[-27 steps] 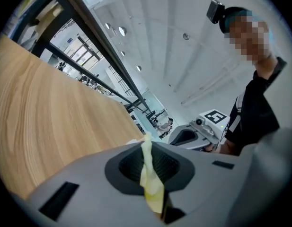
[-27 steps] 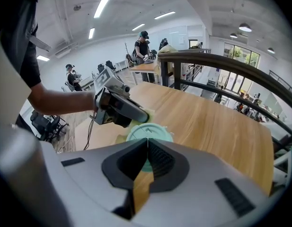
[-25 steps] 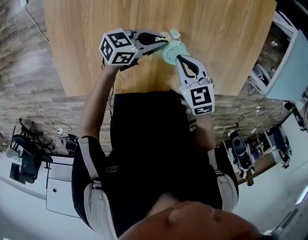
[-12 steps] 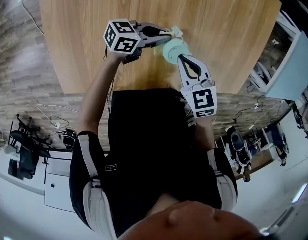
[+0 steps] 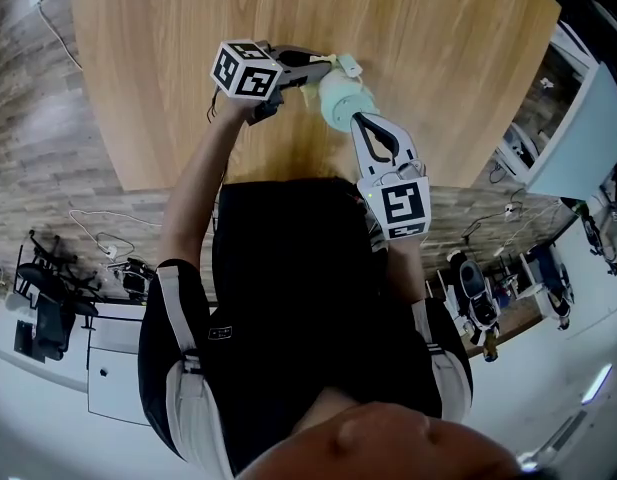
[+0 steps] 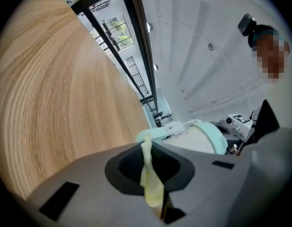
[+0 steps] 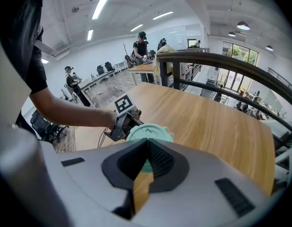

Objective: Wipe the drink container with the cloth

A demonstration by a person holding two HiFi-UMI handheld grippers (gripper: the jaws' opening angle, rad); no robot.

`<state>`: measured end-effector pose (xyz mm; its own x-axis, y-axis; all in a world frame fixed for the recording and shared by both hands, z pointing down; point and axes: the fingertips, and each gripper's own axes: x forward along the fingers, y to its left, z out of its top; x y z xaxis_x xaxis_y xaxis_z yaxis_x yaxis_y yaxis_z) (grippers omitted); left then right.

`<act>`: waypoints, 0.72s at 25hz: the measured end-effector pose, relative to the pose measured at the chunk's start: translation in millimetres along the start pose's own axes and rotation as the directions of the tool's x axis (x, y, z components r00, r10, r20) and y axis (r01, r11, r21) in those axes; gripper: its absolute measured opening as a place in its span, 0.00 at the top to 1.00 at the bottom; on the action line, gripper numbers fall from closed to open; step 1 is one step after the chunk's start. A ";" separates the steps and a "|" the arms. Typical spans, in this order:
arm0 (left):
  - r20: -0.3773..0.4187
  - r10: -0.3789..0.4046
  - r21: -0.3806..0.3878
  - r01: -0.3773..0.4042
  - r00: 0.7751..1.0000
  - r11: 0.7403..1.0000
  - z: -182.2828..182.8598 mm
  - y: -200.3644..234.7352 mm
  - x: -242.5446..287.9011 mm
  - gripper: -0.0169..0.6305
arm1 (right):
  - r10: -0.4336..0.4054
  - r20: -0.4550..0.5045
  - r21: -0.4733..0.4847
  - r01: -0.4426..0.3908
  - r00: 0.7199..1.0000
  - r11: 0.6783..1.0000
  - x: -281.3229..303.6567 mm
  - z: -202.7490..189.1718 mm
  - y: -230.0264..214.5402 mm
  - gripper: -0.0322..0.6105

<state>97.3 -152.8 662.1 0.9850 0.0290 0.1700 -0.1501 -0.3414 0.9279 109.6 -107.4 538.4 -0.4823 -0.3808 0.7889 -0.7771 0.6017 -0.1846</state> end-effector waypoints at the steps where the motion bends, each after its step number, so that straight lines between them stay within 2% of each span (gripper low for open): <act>1: -0.008 0.021 0.001 -0.021 1.000 1.000 -1.7 3.9 0.4 0.91 | 0.002 -0.001 -0.004 -0.002 1.000 1.000 -0.7 1.1 0.5 0.90; 9: -0.062 0.150 0.028 -0.149 0.987 0.988 -6.3 36.5 6.4 0.91 | -0.001 0.003 0.003 0.001 1.000 1.000 5.6 3.2 -2.1 0.90; 18: -0.066 0.159 0.037 -0.157 0.985 0.987 -4.6 40.7 8.7 0.91 | 0.003 0.006 -0.001 -0.003 1.000 1.000 5.9 4.4 -3.8 0.90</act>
<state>99.4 -162.1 702.8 0.9407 0.0365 0.3372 -0.2997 -0.3761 0.8768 107.9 -115.0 541.1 -0.4870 -0.3832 0.7848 -0.7754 0.6032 -0.1866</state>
